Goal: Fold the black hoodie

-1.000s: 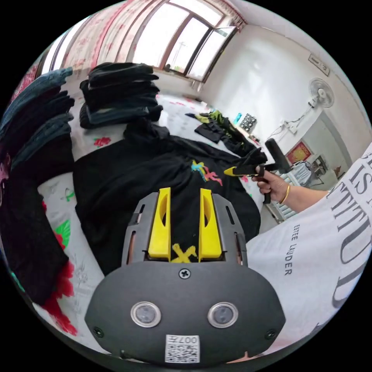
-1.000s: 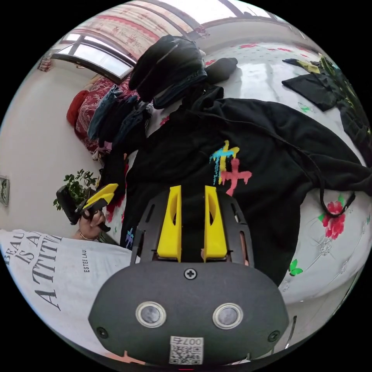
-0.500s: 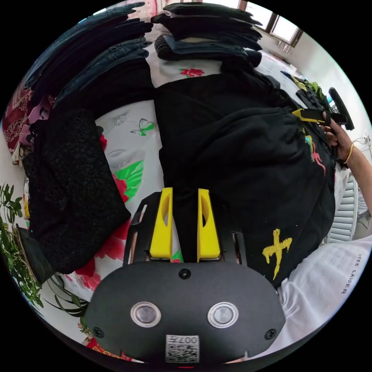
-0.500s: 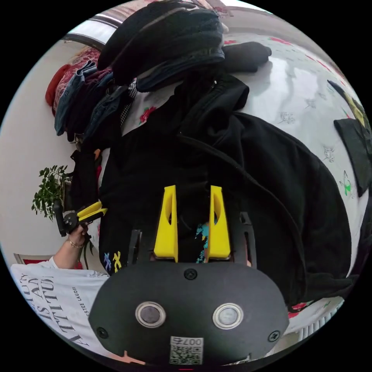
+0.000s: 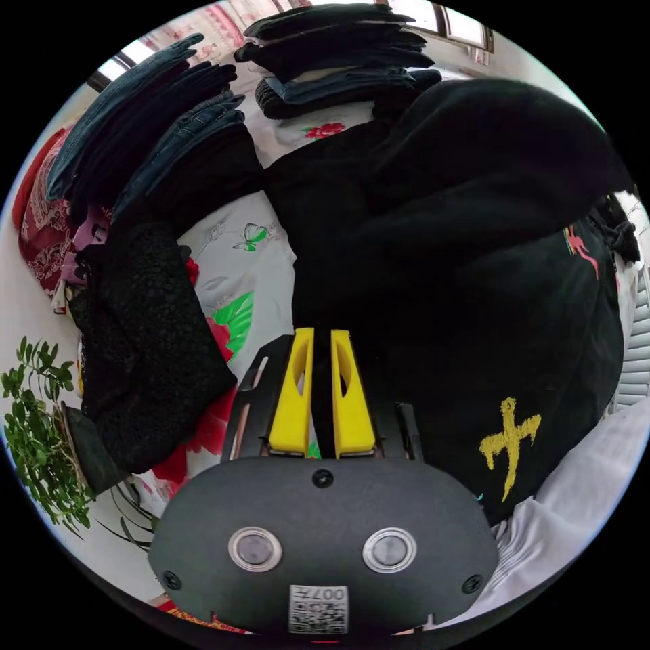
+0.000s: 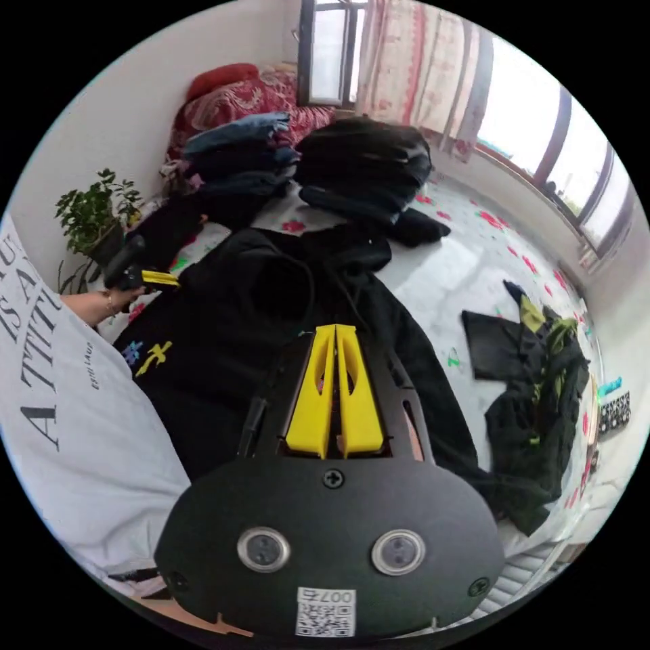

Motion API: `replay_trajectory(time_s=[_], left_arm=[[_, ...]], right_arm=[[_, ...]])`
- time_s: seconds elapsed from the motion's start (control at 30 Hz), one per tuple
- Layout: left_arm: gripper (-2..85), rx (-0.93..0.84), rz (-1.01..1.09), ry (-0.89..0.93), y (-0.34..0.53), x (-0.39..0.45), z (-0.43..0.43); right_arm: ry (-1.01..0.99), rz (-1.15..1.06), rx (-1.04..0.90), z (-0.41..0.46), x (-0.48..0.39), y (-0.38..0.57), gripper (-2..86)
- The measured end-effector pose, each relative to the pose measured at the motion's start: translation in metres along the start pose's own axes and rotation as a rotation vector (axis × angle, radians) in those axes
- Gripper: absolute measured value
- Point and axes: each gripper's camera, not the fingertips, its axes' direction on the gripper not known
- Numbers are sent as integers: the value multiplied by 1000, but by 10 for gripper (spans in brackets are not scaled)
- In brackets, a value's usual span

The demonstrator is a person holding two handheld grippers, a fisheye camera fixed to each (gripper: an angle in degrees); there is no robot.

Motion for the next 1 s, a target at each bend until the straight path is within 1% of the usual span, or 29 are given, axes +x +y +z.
replay_trajectory(time_s=[0.03,0.07,0.1,0.13,0.17,0.2,0.23,0.27,0.33,0.43,0.5,0.53,0.57,0.6,0.63,0.7,0.77,0.8,0.87,0.9,0.97,1.0], left_arm=[[47,8,-2,-2,1,0,1],[46,12,-13,-3,2,-3,3],[44,3,-15,5,2,-6,5],[42,0,-16,10,2,-9,5],[33,-1,-20,19,4,-14,4],[21,4,-30,28,7,-21,3],[17,7,-38,35,8,-24,3],[8,12,-62,42,11,-32,2],[1,20,-91,56,16,-42,2],[-4,29,-122,87,17,-53,5],[-6,10,-138,123,15,-58,13],[-7,5,-144,133,14,-59,15],[-8,-9,-160,156,14,-61,20],[-9,-27,-189,184,14,-65,26],[-9,-37,-205,197,15,-67,29],[-9,-59,-260,242,21,-76,36],[-10,-68,-276,253,27,-82,39],[-10,-80,-280,245,31,-85,41],[-10,-104,-288,232,35,-89,46],[-10,-109,-296,233,37,-93,47],[-10,-104,-311,240,39,-98,48],[-10,-104,-318,246,38,-101,48]], right_arm=[[74,110,-121,30,10,29,6],[85,192,-250,55,19,56,10],[62,223,-299,64,22,68,15],[-17,289,-335,72,27,86,24],[-117,358,-292,71,31,100,35],[-169,392,-253,68,33,105,40],[-263,448,-158,60,38,113,50],[-314,469,-76,53,40,116,58],[-302,467,-32,52,41,114,65],[-251,466,-54,70,54,103,61],[-293,497,-87,90,69,100,47],[-352,504,-131,107,79,98,29],[-379,516,-205,123,89,98,17],[-373,529,-238,128,95,99,13],[-408,543,-223,127,109,103,8],[-394,604,-133,105,133,113,6],[-410,677,20,64,164,140,8],[-401,704,53,54,173,149,9],[-312,854,177,11,213,198,28],[-289,899,204,1,225,213,36],[-182,1129,294,-38,276,280,67],[-155,1180,318,-47,288,297,74]])
